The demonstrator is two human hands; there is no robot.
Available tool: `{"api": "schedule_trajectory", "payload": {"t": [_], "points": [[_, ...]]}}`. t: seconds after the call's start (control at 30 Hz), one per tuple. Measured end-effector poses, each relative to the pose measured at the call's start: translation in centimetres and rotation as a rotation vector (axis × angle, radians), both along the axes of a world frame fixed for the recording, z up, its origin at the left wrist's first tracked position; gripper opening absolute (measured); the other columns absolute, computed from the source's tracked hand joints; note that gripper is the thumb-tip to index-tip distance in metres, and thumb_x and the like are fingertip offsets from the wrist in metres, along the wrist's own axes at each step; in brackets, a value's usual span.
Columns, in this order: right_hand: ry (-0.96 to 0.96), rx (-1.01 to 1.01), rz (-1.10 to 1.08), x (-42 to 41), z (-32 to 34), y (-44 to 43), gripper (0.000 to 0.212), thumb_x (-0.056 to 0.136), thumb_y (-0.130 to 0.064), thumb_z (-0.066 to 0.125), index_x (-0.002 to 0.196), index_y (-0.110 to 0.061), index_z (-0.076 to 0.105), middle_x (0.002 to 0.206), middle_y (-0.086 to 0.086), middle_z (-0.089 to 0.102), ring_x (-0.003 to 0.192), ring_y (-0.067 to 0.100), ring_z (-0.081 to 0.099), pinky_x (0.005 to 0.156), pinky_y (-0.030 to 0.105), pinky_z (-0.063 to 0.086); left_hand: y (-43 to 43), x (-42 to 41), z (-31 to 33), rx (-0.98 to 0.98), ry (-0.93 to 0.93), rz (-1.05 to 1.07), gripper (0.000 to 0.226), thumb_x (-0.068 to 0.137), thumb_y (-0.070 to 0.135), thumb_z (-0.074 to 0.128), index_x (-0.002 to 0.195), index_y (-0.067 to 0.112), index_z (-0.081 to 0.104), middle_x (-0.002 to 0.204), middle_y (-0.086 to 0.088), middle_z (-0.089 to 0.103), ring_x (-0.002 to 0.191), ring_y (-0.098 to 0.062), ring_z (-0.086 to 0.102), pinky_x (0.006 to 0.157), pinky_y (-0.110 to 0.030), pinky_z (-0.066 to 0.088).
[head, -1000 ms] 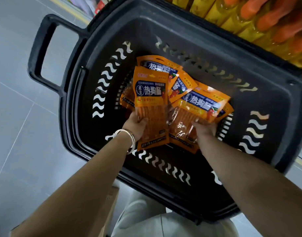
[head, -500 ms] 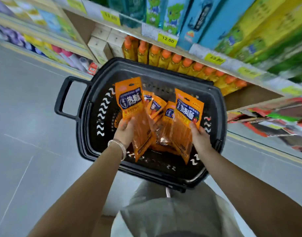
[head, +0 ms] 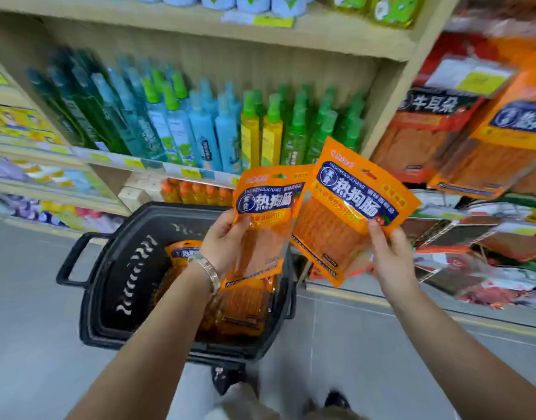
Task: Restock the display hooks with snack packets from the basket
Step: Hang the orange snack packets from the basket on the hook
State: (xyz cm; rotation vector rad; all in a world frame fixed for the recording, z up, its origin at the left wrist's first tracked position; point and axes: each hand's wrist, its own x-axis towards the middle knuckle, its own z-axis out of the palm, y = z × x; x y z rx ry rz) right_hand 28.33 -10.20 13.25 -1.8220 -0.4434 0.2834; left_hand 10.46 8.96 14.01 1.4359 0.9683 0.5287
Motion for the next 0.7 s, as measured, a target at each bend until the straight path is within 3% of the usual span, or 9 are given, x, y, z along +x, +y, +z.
{"api": "schedule_trajectory", "payload": {"t": [0.07,0.13,0.17,0.27,0.33,0.4,0.5,0.63,0.7], "points": [[-0.063,0.056,-0.077,2.9,2.8,-3.3,0.019,0.098,-0.028,0.050,0.089,-0.015,0.060,0.072,-0.010,0.058,0.067,-0.011,0.049,0.068,0.012,0.040,-2.6,3.3,2.3,0.103,-0.033,0.006,0.022,0.092,0.016,0.056,0.077,0.031,0.063,0.081,0.018,0.060,0.071,0.020,0.053,0.069,-0.002,0.037],[-0.146,0.041,-0.111,5.8,5.3,-6.1,0.024,0.099,-0.032,0.048,0.078,-0.022,0.056,0.066,-0.015,0.052,0.060,-0.014,0.047,0.060,0.005,0.036,-4.8,6.3,4.3,0.141,-0.085,0.039,0.010,0.092,0.029,0.057,0.084,0.036,0.061,0.085,0.029,0.057,0.073,0.021,0.051,0.072,-0.006,0.037],[-0.178,0.030,-0.118,7.1,6.6,-7.7,0.029,0.099,-0.034,0.046,0.073,-0.023,0.054,0.065,-0.014,0.051,0.061,-0.011,0.047,0.060,0.008,0.036,-6.1,7.7,5.4,0.157,-0.106,0.065,0.004,0.091,0.037,0.056,0.090,0.036,0.060,0.085,0.033,0.052,0.075,0.019,0.049,0.077,-0.013,0.036],[-0.234,0.087,-0.114,11.1,10.2,-11.7,0.035,0.099,-0.037,0.044,0.081,-0.012,0.060,0.080,0.008,0.063,0.074,0.008,0.050,0.072,0.032,0.040,-9.6,11.9,9.0,0.212,-0.151,0.086,0.039,0.091,0.049,0.051,0.121,0.024,0.056,0.088,0.027,0.041,0.089,0.001,0.043,0.079,-0.017,0.031],[-0.263,0.151,-0.133,13.2,12.7,-13.5,0.036,0.099,-0.037,0.044,0.088,-0.008,0.062,0.087,0.015,0.065,0.076,0.008,0.053,0.075,0.033,0.043,-11.2,14.1,11.5,0.254,-0.192,0.088,0.024,0.091,0.049,0.049,0.109,0.035,0.055,0.086,0.035,0.044,0.083,0.008,0.047,0.069,-0.006,0.034],[-0.295,0.224,-0.143,15.1,15.4,-14.7,0.030,0.099,-0.037,0.045,0.084,-0.017,0.062,0.083,-0.004,0.066,0.070,-0.007,0.054,0.069,0.015,0.044,-12.5,15.8,14.3,0.325,-0.226,0.073,0.011,0.092,0.049,0.049,0.087,0.042,0.056,0.076,0.041,0.046,0.068,0.026,0.047,0.058,0.003,0.032],[-0.363,0.304,-0.163,17.5,19.5,-15.6,0.023,0.099,-0.033,0.046,0.085,-0.020,0.059,0.079,-0.013,0.061,0.064,-0.017,0.051,0.060,0.003,0.038,-13.7,18.3,17.9,0.385,-0.299,0.069,0.021,0.091,0.047,0.053,0.073,0.043,0.063,0.072,0.035,0.061,0.071,0.025,0.053,0.067,-0.004,0.040],[-0.455,0.374,-0.215,20.8,24.4,-15.8,0.017,0.098,-0.029,0.048,0.098,-0.019,0.061,0.090,-0.008,0.062,0.080,-0.001,0.056,0.070,0.012,0.041,-14.3,21.8,21.9,0.459,-0.356,0.049,0.014,0.087,0.053,0.054,0.086,0.042,0.063,0.092,0.027,0.065,0.093,0.004,0.059,0.085,-0.017,0.042],[-0.487,0.386,-0.229,22.8,26.5,-15.6,0.021,0.097,-0.027,0.048,0.099,-0.013,0.063,0.099,0.001,0.065,0.094,0.015,0.059,0.083,0.026,0.044,-14.6,23.4,24.0,0.497,-0.394,0.015,0.013,0.089,0.048,0.054,0.081,0.040,0.061,0.075,0.038,0.062,0.078,0.016,0.057,0.073,-0.008,0.042]]}}
